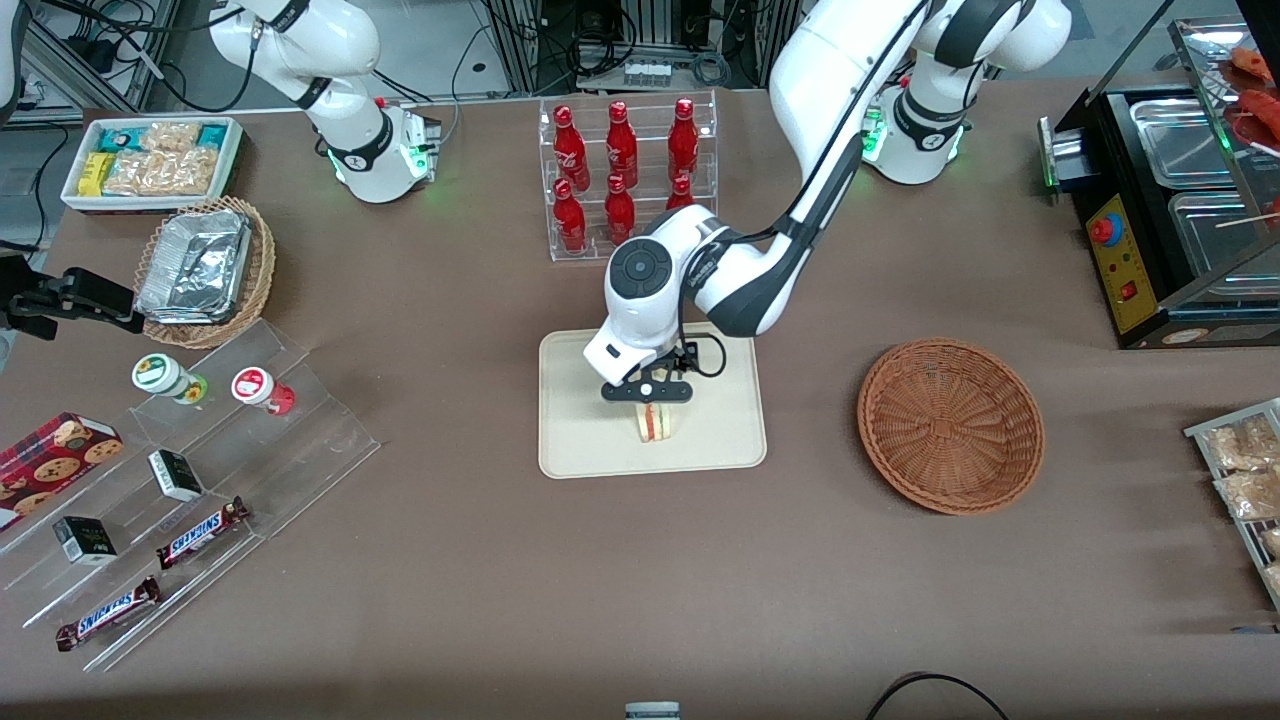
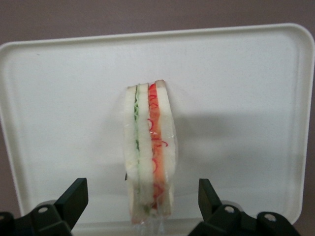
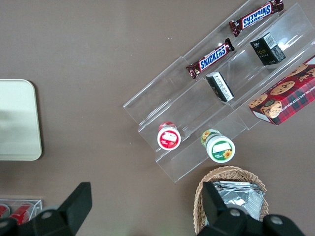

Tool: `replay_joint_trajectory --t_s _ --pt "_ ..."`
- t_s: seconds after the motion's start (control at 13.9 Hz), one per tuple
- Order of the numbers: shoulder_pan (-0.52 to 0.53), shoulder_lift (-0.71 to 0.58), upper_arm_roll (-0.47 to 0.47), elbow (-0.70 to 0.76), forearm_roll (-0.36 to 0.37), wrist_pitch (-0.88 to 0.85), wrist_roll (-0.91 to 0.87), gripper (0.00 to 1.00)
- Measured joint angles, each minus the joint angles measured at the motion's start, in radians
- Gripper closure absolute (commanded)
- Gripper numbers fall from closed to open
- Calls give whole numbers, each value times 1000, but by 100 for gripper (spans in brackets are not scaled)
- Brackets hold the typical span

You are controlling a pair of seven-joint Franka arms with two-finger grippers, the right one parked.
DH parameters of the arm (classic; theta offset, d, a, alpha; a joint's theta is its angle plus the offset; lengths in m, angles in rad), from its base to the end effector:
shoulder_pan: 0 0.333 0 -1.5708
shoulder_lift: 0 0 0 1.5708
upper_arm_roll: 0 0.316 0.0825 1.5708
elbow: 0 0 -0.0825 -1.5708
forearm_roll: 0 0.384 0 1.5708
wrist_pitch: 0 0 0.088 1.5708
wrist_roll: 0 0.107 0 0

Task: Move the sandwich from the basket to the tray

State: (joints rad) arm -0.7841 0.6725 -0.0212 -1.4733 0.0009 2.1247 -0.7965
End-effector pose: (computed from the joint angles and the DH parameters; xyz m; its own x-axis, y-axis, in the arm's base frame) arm 0.4968 -0.5132 0.2805 0.9997 -0.0047 -0.0236 -0.0049 -1.0000 -0.0063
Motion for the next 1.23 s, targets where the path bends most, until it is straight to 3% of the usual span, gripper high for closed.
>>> replay_joint_trajectory --t_s 0.29,0.79,1.23 --pt "45 -144 45 20 0 -185 -6 1" --pt "275 -375 53 13 0 -444 86 1" --pt "437 -486 54 -48 0 -504 263 1"
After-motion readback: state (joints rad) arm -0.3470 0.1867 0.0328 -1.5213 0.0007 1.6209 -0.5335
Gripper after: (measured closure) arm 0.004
